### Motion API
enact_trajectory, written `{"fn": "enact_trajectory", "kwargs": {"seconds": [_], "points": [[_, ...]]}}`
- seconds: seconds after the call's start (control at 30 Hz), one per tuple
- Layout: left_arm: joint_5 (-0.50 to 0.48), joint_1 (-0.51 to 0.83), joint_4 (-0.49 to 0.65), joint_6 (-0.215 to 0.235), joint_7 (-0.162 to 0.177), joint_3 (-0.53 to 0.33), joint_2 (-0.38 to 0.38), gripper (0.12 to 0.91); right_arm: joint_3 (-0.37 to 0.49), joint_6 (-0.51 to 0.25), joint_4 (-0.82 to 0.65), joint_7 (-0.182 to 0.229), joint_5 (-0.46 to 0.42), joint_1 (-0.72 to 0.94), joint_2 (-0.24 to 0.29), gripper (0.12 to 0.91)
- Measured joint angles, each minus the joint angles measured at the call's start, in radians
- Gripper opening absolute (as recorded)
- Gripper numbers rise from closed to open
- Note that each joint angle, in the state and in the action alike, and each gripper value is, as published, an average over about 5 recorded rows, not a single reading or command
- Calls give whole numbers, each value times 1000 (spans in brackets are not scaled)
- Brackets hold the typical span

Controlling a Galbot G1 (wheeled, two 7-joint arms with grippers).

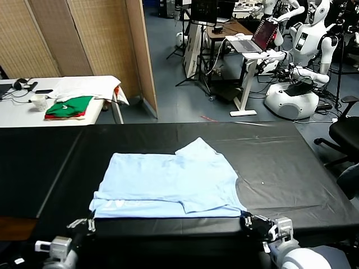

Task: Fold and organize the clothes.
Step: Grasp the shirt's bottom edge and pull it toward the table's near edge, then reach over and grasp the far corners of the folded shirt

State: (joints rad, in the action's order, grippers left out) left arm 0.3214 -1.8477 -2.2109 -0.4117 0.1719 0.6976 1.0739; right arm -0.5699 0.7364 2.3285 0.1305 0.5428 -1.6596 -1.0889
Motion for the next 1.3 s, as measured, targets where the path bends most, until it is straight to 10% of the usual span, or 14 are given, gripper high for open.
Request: {"fn": "enact_trajectory", "kwargs": {"seconds": [0.17,0.3,0.6,1.3], "points": [[11,-37,-35,-53,7,25,-18,702,-29,0,67,0,25,-7,-2,875],[94,-21,-74,-127,29,66,-37,876,-26,0,70,0,27,56,-6,905],[431,282,-36,-200,108,60,-74,907,98,0,-159,23,36,431,0,907],[474,934,568,-263,-3,-339,-117,907,397,0,-776,-69,-50,963,-119,907]]}}
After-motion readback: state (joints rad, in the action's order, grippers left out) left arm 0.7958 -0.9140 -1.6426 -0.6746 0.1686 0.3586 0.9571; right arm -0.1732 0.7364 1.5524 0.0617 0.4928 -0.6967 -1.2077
